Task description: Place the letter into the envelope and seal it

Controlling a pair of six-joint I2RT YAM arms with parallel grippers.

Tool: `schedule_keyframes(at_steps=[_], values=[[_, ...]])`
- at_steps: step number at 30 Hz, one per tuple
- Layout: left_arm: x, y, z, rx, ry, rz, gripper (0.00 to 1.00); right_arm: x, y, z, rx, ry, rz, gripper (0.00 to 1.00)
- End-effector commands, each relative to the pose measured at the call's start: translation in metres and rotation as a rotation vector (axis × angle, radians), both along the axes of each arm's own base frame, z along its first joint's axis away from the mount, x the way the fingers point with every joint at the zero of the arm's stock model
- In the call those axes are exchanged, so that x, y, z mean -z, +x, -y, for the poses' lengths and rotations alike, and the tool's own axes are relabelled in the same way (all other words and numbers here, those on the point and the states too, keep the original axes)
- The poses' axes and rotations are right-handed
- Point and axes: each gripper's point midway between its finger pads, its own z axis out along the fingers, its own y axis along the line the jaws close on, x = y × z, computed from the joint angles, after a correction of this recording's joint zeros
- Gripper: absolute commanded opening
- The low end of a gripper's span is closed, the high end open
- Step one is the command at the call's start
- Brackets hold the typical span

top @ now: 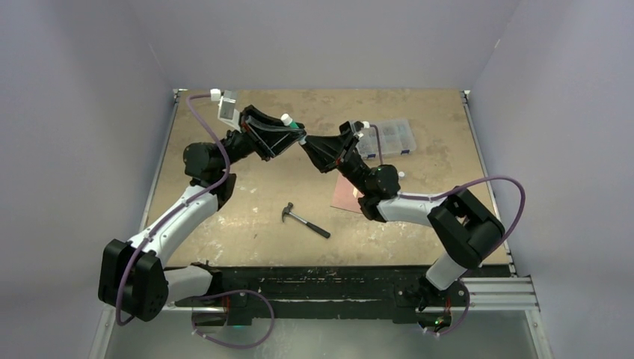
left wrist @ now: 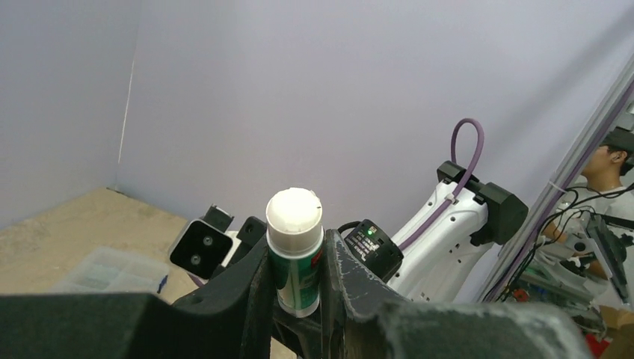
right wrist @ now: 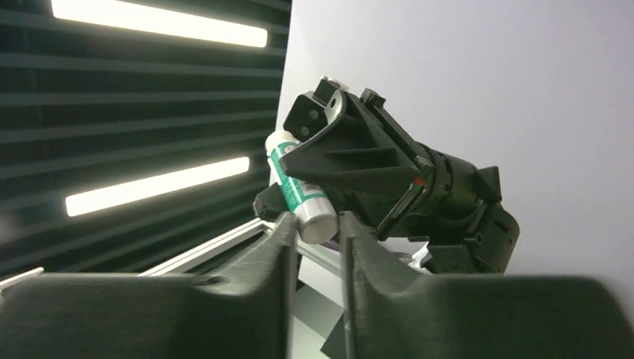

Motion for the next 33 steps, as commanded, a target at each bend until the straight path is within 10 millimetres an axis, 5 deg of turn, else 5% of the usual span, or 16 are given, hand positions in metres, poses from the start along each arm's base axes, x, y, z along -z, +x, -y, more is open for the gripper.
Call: schedule_keyframes(at_steps=[1, 4, 6, 10, 20, 28, 33], values=[[-0.042, -0.050, -0.003, 0.092, -0.046, 0.238, 0.00, -0.061, -0.052, 0.064, 0.102, 0.305, 0.346, 0.43], [-0.048, -0.030, -0.008, -0.007, -0.078, 0.131, 0.00, -0.050, -0.051, 0.051, 0.174, 0.184, 0.404, 0.73], [-0.050, -0.018, -0.011, -0.058, -0.093, 0.040, 0.00, -0.043, -0.053, 0.036, 0.198, 0.079, 0.476, 0.78], [-0.046, 0.005, -0.012, -0.124, -0.065, -0.134, 0.00, -0.039, -0.050, 0.021, 0.321, -0.096, 0.621, 0.79], [-0.036, 0.011, -0.006, -0.111, 0.032, -0.321, 0.00, -0.050, -0.021, -0.004, 0.535, -0.495, 0.860, 0.77], [-0.037, 0.008, -0.003, -0.082, 0.025, -0.312, 0.00, -0.054, -0.001, -0.010, 0.568, -0.567, 0.824, 0.76], [-0.035, 0.009, -0.003, -0.084, 0.022, -0.305, 0.00, -0.056, -0.002, -0.011, 0.556, -0.545, 0.812, 0.60]])
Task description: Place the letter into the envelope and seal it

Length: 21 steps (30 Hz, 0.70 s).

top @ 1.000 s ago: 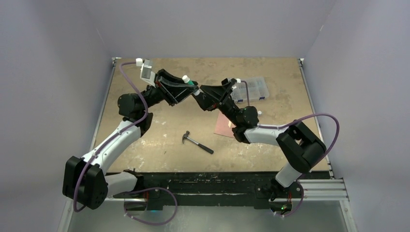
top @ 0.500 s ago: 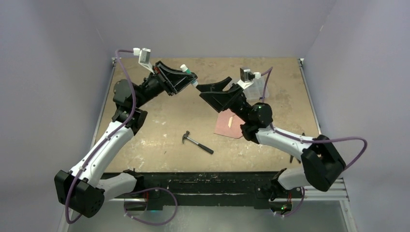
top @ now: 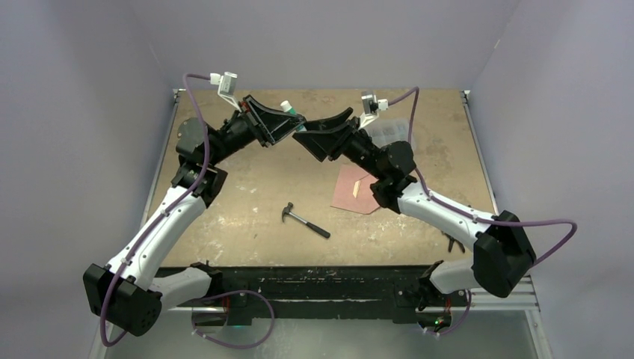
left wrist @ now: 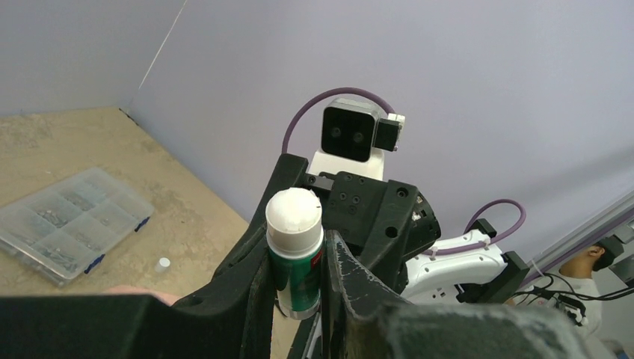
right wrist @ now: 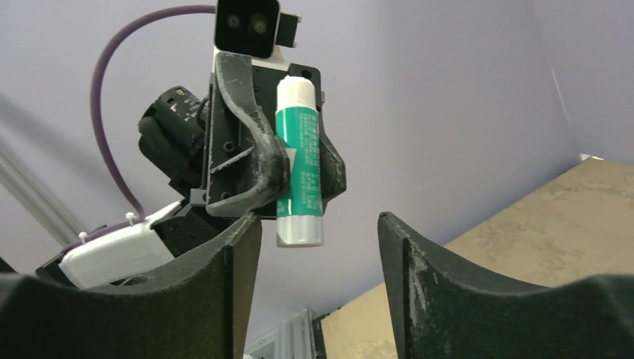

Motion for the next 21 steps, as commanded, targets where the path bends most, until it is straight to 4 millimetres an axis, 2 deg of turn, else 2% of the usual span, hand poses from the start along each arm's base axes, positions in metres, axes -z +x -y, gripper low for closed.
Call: schedule_keyframes(at_steps=[1, 7, 11, 15, 17, 21], values=[[-0.015, -0.006, -0.001, 0.010, -0.023, 0.047, 0.00, -0.022, -0.002, 0.004, 0.018, 0.045, 0.039, 0.56], [-0.016, -0.009, -0.002, 0.014, -0.024, 0.061, 0.00, -0.033, -0.016, 0.022, -0.017, 0.188, 0.010, 0.29], [-0.014, -0.016, -0.002, 0.029, -0.026, 0.094, 0.00, -0.043, -0.031, 0.035, -0.111, 0.315, -0.056, 0.18], [-0.021, -0.026, -0.005, 0.043, -0.051, 0.172, 0.00, -0.049, -0.037, 0.046, -0.218, 0.441, -0.164, 0.03], [-0.026, -0.032, -0.007, 0.044, -0.067, 0.232, 0.00, -0.050, -0.042, 0.052, -0.286, 0.510, -0.216, 0.00], [-0.034, -0.047, -0.011, 0.045, -0.087, 0.385, 0.00, -0.042, -0.046, 0.066, -0.443, 0.656, -0.335, 0.00]])
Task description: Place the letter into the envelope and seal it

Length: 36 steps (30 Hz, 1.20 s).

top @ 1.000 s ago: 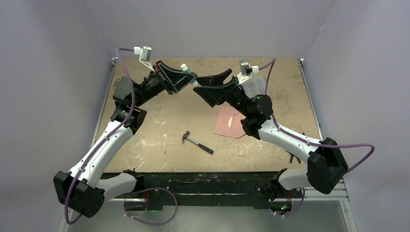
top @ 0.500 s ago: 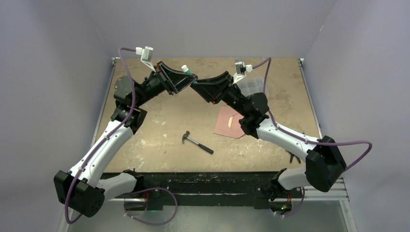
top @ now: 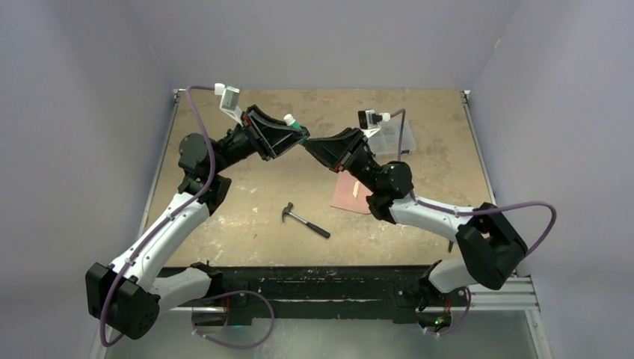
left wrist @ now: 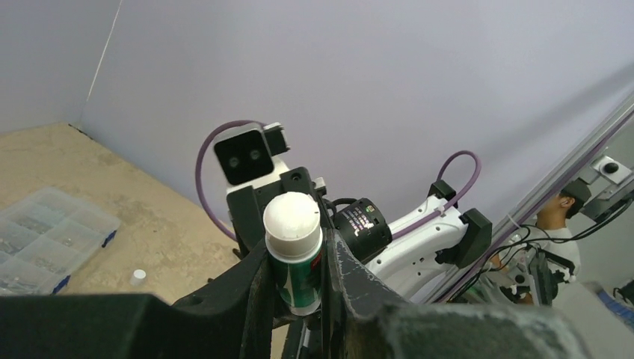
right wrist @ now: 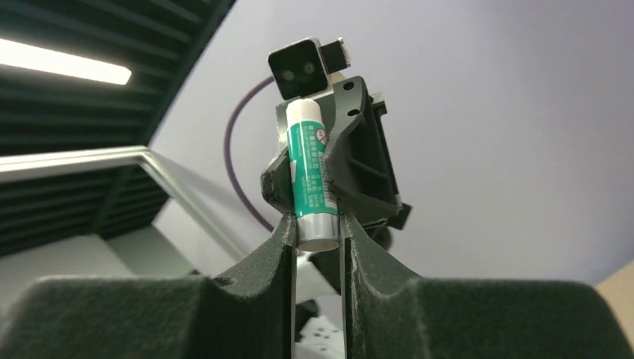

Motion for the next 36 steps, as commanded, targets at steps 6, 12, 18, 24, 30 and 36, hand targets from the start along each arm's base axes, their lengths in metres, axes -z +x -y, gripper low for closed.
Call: schedule_keyframes(at_steps=[6, 12, 18, 24, 30, 36], values=[[-0.057, -0.052, -0.018, -0.018, 0.028, 0.541, 0.00, -0.035, -0.009, 0.068, -0.361, 0.574, -0.249, 0.00], [-0.050, -0.071, -0.018, 0.032, 0.091, 0.686, 0.00, -0.035, -0.008, 0.078, -0.434, 0.663, -0.304, 0.00], [-0.046, -0.061, -0.015, 0.018, 0.089, 0.652, 0.00, -0.030, -0.015, 0.053, -0.442, 0.522, -0.259, 0.36], [-0.048, -0.041, -0.020, -0.081, 0.076, 0.551, 0.00, -0.013, -0.024, 0.034, -0.326, 0.363, -0.115, 0.71], [-0.036, -0.039, -0.019, -0.077, 0.084, 0.538, 0.00, -0.021, -0.031, 0.031, -0.366, 0.354, -0.066, 0.70], [-0.030, -0.028, -0.014, -0.074, 0.095, 0.547, 0.00, -0.033, -0.041, 0.040, -0.416, 0.412, -0.033, 0.72]])
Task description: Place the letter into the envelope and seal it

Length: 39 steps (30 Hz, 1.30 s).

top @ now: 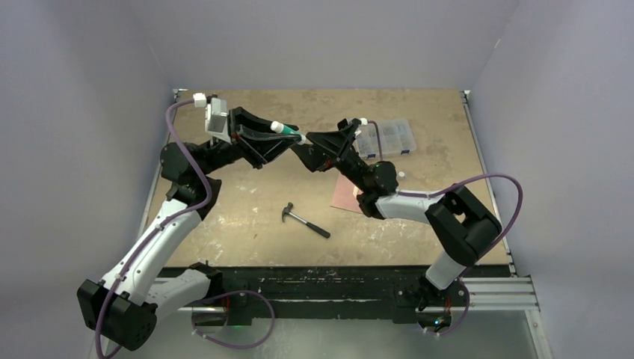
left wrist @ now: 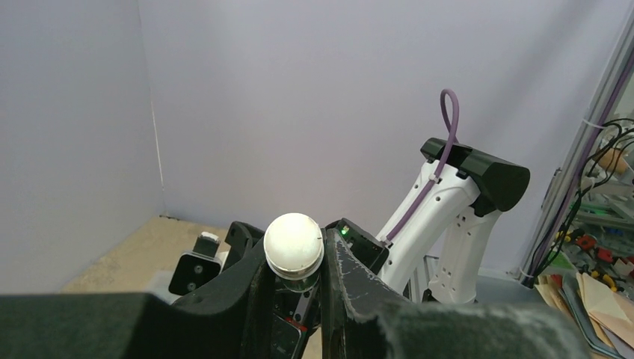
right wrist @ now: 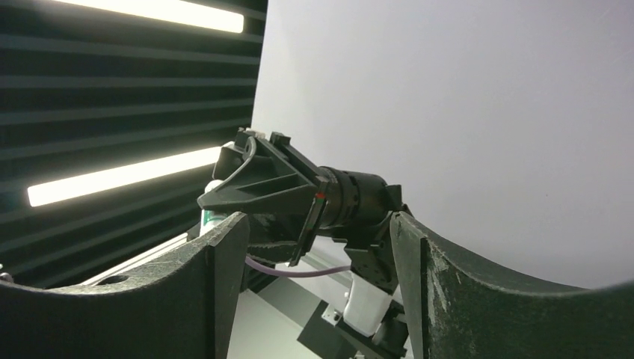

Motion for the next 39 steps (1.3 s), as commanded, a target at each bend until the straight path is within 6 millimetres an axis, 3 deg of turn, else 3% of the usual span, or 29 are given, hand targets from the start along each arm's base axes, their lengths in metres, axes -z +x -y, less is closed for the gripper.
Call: schedule_keyframes(at_steps=[1, 7, 13, 15, 19, 24, 27, 32, 39], values=[[-0.003, 0.007, 0.002, -0.010, -0.013, 0.055, 0.00, -0.074, -0.067, 0.057, -0.021, 0.324, 0.348, 0.74], [0.007, 0.015, 0.007, 0.007, -0.019, 0.025, 0.00, -0.084, -0.073, 0.065, -0.034, 0.376, 0.376, 0.74], [0.016, 0.020, 0.009, 0.003, -0.002, 0.013, 0.00, -0.085, -0.075, 0.069, -0.036, 0.404, 0.387, 0.57], [0.018, 0.021, 0.009, 0.000, 0.001, 0.009, 0.00, -0.085, -0.075, 0.070, -0.031, 0.406, 0.384, 0.56], [0.017, 0.032, 0.002, -0.090, -0.019, -0.005, 0.00, -0.088, -0.076, 0.075, -0.004, 0.414, 0.389, 0.71], [0.019, 0.043, -0.009, -0.201, -0.032, -0.031, 0.00, -0.090, -0.076, 0.080, 0.026, 0.426, 0.386, 0.74], [0.023, 0.041, -0.005, -0.168, -0.024, -0.039, 0.00, -0.091, -0.074, 0.079, 0.024, 0.431, 0.379, 0.71], [0.029, 0.039, 0.001, -0.112, -0.027, -0.063, 0.00, -0.099, -0.077, 0.072, -0.014, 0.425, 0.406, 0.55], [0.033, 0.042, 0.005, -0.089, -0.025, -0.075, 0.00, -0.105, -0.082, 0.070, -0.028, 0.418, 0.419, 0.51]])
